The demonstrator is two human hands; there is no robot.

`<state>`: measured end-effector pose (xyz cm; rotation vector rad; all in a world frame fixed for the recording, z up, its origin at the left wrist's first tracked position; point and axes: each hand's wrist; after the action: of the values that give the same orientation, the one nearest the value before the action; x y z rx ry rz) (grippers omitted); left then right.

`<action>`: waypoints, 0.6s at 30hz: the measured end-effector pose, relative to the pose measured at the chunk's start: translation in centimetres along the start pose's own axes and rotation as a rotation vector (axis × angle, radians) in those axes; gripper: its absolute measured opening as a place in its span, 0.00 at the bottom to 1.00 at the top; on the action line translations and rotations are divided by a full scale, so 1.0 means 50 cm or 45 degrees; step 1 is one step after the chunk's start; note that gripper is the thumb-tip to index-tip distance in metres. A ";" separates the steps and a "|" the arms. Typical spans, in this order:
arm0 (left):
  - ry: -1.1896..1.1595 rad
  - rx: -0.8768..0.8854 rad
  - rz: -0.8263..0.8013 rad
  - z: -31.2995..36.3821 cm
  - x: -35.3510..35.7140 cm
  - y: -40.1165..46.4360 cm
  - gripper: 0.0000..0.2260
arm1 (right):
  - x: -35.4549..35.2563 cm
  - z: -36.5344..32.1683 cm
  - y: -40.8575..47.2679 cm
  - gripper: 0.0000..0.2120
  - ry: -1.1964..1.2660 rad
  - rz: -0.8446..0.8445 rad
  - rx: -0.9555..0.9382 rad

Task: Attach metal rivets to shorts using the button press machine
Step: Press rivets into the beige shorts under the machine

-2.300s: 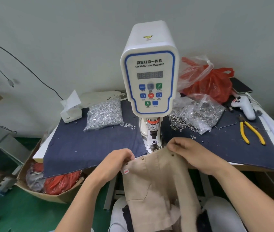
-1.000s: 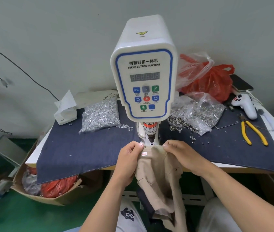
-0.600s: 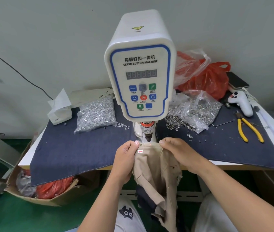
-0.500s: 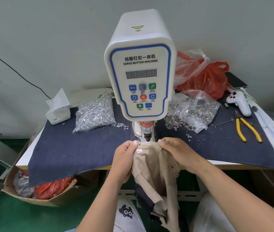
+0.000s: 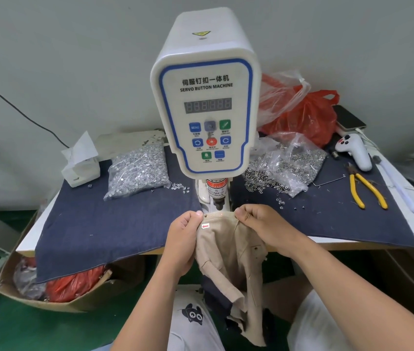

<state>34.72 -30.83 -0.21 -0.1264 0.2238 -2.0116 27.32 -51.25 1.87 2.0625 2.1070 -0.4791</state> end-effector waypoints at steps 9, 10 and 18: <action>-0.002 -0.012 0.008 0.000 0.000 0.002 0.19 | -0.001 0.004 0.003 0.21 0.006 -0.002 0.016; -0.005 -0.014 0.003 -0.001 -0.001 0.002 0.18 | -0.001 0.004 0.003 0.21 0.006 -0.001 0.019; 0.006 -0.013 -0.002 -0.001 0.000 0.001 0.18 | -0.001 0.010 0.004 0.23 0.047 -0.023 0.004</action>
<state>34.78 -30.84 -0.28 -0.1286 0.2367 -2.0124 27.46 -51.47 1.42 2.0716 2.1482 -0.4505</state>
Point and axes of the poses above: each hand's wrist, its own y-axis towards the middle knuckle, its own x-axis out of the palm, z = x × y, and after that the axes turned 6 degrees about -z, right-handed
